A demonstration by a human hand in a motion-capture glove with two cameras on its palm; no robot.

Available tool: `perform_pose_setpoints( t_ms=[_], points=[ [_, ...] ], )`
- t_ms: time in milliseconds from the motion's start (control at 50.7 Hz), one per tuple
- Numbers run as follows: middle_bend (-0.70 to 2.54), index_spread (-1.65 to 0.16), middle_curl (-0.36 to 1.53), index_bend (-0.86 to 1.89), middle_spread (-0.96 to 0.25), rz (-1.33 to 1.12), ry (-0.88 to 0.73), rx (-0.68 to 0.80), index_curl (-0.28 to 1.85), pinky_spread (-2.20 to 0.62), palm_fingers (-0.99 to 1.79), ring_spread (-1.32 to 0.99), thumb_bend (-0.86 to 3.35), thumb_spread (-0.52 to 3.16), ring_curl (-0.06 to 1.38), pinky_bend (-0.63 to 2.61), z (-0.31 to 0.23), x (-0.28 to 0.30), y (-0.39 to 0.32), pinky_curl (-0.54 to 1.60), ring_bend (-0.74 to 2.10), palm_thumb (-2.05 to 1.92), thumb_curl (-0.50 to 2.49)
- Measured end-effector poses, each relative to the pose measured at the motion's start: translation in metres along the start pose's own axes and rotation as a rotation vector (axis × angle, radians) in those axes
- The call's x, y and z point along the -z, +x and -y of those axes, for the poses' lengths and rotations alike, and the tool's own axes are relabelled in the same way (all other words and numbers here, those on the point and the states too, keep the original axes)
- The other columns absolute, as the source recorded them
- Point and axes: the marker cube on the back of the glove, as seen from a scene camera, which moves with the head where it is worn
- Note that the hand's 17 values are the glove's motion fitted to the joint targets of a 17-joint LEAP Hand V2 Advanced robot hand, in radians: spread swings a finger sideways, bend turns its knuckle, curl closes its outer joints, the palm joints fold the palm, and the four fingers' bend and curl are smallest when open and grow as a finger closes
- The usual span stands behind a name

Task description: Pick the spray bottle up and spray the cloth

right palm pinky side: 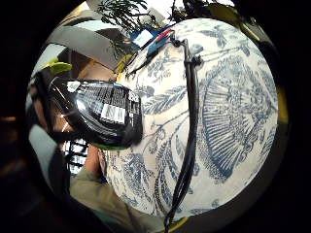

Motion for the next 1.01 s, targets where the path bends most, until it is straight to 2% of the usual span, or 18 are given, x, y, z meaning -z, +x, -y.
perform_pose_setpoints(
  t_ms=[79, 158, 217, 276, 315, 335, 355, 375, 434, 493, 670, 887, 1006],
  points=[
    [0.63, -0.29, 0.54, 0.57, -0.16, 0.029, -0.051, -0.058, 0.44, -0.09, 1.44, -0.18, 0.08, 0.97, 0.52, 0.79, -0.007, 0.007, -0.003, 0.56, 0.85, 1.05, 0.53],
    [0.73, -0.28, 0.61, 0.66, -0.18, 0.032, -0.024, -0.072, 0.5, -0.1, 1.36, -0.19, 0.1, 1.04, 0.58, 0.86, -0.009, 0.009, -0.003, 0.62, 0.94, 1.05, 0.55],
    [0.77, -0.27, 0.64, 0.66, -0.19, -0.002, -0.021, -0.104, 0.53, -0.11, 1.24, -0.2, 0.09, 1.08, 0.6, 0.91, -0.008, 0.007, -0.004, 0.65, 0.98, 1.04, 0.56],
    [0.76, -0.26, 0.65, 0.54, -0.19, -0.039, -0.05, -0.11, 0.51, -0.13, 1.11, -0.2, 0.04, 1.05, 0.61, 0.92, -0.008, 0.003, -0.004, 0.66, 0.98, 0.99, 0.57],
    [0.66, -0.26, 0.62, 0.4, -0.17, -0.065, -0.09, -0.086, 0.49, -0.16, 0.93, -0.18, 0.0, 1.0, 0.6, 0.87, -0.009, -0.001, -0.004, 0.63, 0.96, 0.96, 0.56],
    [0.59, -0.27, 0.59, 0.35, -0.15, -0.075, -0.105, -0.077, 0.48, -0.16, 0.74, -0.17, -0.01, 1.02, 0.59, 0.81, -0.008, -0.004, -0.004, 0.61, 0.91, 0.95, 0.55],
    [0.58, -0.26, 0.6, 0.34, -0.15, -0.083, -0.113, -0.074, 0.5, -0.16, 0.73, -0.17, -0.02, 1.01, 0.6, 0.81, -0.007, -0.007, -0.003, 0.64, 0.91, 0.94, 0.56],
    [0.55, -0.28, 0.58, 0.33, -0.12, -0.087, -0.116, -0.077, 0.49, -0.09, 0.47, -0.15, -0.03, 1.04, 0.57, 0.69, -0.005, -0.01, -0.004, 0.6, 0.82, 0.92, 0.54],
    [0.47, -0.3, 0.54, 0.23, -0.08, -0.081, -0.124, -0.079, 0.46, 0.0, 0.22, -0.12, -0.04, 1.02, 0.55, 0.65, 0.003, -0.021, -0.003, 0.59, 0.71, 0.89, 0.53],
    [0.41, -0.32, 0.5, 0.16, -0.05, -0.059, -0.142, -0.057, 0.42, 0.07, 0.13, -0.1, -0.05, 1.0, 0.49, 0.61, 0.012, -0.03, -0.002, 0.53, 0.61, 0.86, 0.51],
    [0.31, -0.32, 0.43, 0.11, 0.0, 0.056, -0.157, -0.081, 0.31, 0.14, 0.13, -0.06, -0.04, 0.93, 0.38, 0.54, 0.049, -0.065, 0.003, 0.41, 0.54, 0.81, 0.47],
    [0.29, -0.3, 0.4, 0.09, 0.0, 0.04, -0.145, -0.042, 0.25, 0.15, 0.24, -0.08, -0.03, 0.9, 0.37, 0.52, 0.079, -0.097, 0.008, 0.38, 0.58, 0.79, 0.43],
    [0.24, -0.28, 0.38, 0.1, 0.0, 0.044, -0.132, -0.097, 0.23, 0.12, 0.31, -0.09, -0.03, 0.9, 0.38, 0.52, 0.094, -0.108, 0.015, 0.38, 0.64, 0.79, 0.42]
  ],
)
